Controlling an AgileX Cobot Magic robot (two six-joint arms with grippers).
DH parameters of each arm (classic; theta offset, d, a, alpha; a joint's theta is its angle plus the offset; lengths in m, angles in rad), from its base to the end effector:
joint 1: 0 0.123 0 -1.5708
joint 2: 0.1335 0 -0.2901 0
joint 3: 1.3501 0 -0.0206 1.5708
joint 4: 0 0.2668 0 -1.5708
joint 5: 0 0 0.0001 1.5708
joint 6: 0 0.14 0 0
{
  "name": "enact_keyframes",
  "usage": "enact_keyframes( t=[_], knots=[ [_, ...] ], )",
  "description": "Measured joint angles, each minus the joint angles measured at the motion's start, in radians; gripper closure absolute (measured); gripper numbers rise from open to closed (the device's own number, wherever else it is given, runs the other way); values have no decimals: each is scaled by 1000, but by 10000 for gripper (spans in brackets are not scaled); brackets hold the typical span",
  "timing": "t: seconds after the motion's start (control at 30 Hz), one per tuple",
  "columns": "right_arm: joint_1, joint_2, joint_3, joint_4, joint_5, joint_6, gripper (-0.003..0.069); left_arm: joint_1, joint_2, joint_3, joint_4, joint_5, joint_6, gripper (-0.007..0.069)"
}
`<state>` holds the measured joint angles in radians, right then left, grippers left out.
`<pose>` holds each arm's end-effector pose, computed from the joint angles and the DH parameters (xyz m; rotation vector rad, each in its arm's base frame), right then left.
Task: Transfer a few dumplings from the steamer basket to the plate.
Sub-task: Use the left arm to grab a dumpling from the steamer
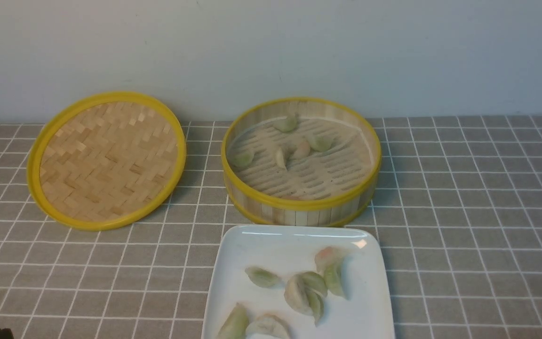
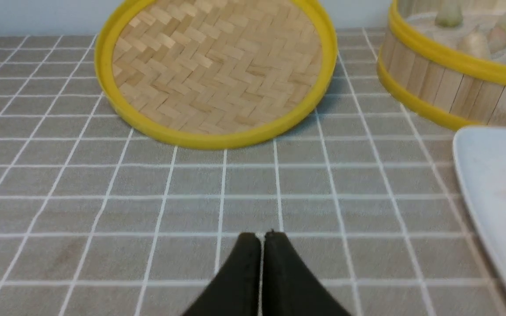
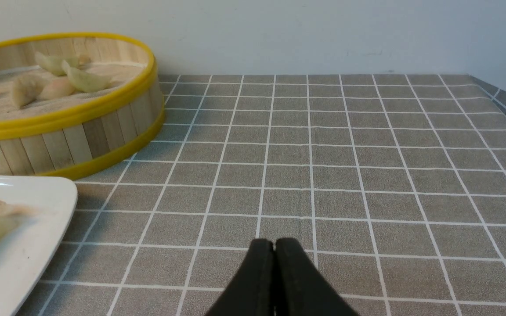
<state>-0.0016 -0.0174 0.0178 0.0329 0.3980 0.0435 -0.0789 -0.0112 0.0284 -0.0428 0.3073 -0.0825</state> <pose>0.1091 0.0016 0.1573 0.0622 1.8812 0.0615 0.1123 -0.0107 0.1646 -0.0310 1.8103 -0.1555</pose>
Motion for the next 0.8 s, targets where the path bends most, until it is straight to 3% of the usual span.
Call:
enact_keyframes(
  t=[0.27,0.33,0.37,0.43,0.6,0.8],
  knots=[
    [0,0,2,6,-15,0,673,0,0,1,-183,-442,-111,629],
    [0,0,9,55,-60,23,673,0,0,1,-214,-583,-135,629],
    [0,0,10,124,-109,52,673,0,0,1,-231,-697,-164,629],
    [0,0,10,245,-192,94,673,0,0,-26,-244,-772,-213,629],
    [0,0,10,435,-330,138,673,0,47,-218,-221,-652,-302,629],
    [0,0,10,523,-428,143,673,0,438,-641,-78,-83,-314,629]
  ],
)
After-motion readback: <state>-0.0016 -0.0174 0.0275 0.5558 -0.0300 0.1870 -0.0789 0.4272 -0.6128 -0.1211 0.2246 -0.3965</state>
